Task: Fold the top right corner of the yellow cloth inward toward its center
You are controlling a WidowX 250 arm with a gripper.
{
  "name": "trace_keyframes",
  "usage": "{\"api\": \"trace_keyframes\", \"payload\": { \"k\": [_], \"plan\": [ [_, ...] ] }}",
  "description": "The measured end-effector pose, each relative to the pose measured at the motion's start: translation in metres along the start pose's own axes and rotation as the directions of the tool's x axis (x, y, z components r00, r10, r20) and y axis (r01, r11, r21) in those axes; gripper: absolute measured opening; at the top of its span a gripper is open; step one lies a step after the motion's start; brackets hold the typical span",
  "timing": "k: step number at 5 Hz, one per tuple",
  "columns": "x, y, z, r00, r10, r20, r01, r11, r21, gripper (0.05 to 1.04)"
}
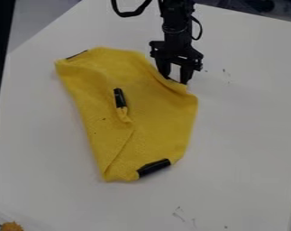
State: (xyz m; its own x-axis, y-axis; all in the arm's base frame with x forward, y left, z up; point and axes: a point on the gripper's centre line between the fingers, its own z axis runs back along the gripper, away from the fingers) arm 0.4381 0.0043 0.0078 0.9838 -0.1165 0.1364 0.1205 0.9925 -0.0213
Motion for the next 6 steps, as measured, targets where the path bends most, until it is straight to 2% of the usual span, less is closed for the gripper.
{"api": "trace_keyframes", "payload": {
  "k": [1, 2, 3, 4, 5, 6],
  "plan": [
    [-0.002, 0.006, 0.0, 0.999, -0.04, 0.007, 0.041, 0.999, -0.006, 0.37],
    [0.0, 0.008, 0.007, 0.996, -0.086, -0.013, 0.086, 0.996, -0.002, 0.159],
    [0.001, 0.01, 0.009, 0.994, -0.105, -0.017, 0.105, 0.994, 0.013, 0.062],
    [-0.003, 0.014, 0.012, 0.994, -0.108, -0.026, 0.109, 0.993, 0.043, 0.054],
    [-0.015, 0.018, 0.052, 0.995, -0.091, 0.042, 0.086, 0.991, 0.101, 0.053],
    [-0.043, 0.039, 0.077, 0.997, -0.025, 0.069, 0.015, 0.989, 0.149, 0.053]
  ]
}}
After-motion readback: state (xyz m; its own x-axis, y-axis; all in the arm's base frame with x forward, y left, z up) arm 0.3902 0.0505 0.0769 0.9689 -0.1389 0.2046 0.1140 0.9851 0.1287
